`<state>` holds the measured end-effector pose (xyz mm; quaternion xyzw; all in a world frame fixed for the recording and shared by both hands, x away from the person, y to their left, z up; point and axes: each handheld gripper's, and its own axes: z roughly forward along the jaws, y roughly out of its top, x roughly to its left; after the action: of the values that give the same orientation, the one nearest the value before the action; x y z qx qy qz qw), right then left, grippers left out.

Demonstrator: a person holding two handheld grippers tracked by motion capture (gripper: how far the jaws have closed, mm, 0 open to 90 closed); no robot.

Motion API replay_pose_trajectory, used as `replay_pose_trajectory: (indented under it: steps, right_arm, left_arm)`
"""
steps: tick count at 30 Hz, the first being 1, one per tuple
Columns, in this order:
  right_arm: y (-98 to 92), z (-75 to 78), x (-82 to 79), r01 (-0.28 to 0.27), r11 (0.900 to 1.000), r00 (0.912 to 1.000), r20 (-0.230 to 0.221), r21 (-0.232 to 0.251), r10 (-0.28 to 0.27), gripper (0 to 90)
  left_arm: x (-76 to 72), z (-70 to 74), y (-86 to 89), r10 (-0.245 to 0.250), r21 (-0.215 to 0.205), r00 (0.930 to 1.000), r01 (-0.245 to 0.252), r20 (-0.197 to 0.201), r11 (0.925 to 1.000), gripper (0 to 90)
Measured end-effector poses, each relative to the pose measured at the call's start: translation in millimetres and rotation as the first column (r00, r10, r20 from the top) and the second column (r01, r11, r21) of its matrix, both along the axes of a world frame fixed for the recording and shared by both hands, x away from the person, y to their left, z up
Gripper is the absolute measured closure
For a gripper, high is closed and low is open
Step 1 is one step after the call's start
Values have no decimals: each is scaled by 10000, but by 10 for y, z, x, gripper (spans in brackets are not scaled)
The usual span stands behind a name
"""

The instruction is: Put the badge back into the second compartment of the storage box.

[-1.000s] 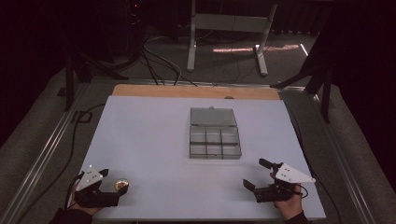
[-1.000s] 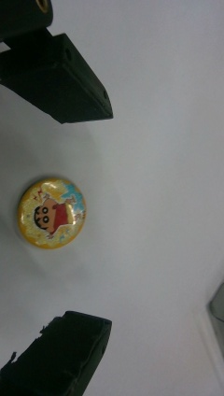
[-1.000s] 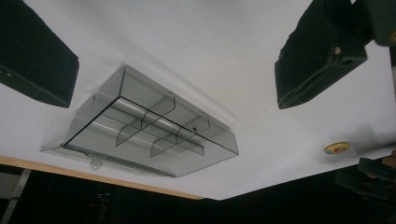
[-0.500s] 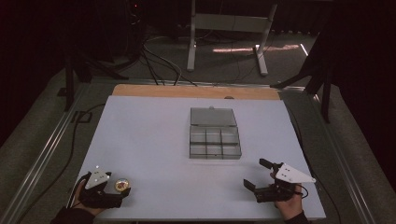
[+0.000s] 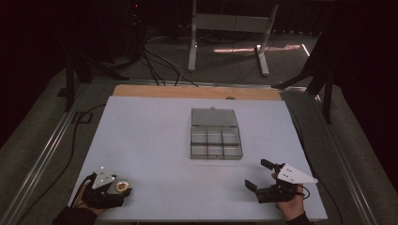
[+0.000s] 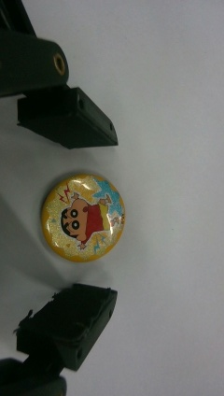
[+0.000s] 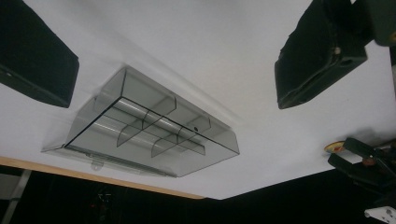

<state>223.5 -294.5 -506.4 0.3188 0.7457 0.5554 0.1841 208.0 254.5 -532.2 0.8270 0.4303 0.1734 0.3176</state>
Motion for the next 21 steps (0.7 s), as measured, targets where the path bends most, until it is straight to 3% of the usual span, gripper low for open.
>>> replay_pose_trajectory:
  steps: [4, 9, 17, 21]
  right_arm:
    - [-1, 1, 0, -6, 10000, 10000, -3, 16, 6, 2]
    - [1, 0, 0, 3, 10000, 10000, -6, 13, -3, 2]
    - [0, -1, 0, 8, 10000, 10000, -28, 2, -8, 2]
    - [-1, -1, -1, 25, 10000, 10000, -39, 28, -25, 2]
  left_arm:
    - [7, 2, 5, 38, -78, 9999, -37, 103, 10000, 308]
    - [8, 13, -30, -197, 130, 9996, 194, 221, 9997, 386]
    - [24, 17, -28, -143, 42, 9999, 143, -33, 9999, 442]
    - [15, 26, -60, -110, 263, 9999, 112, -68, 9996, 466]
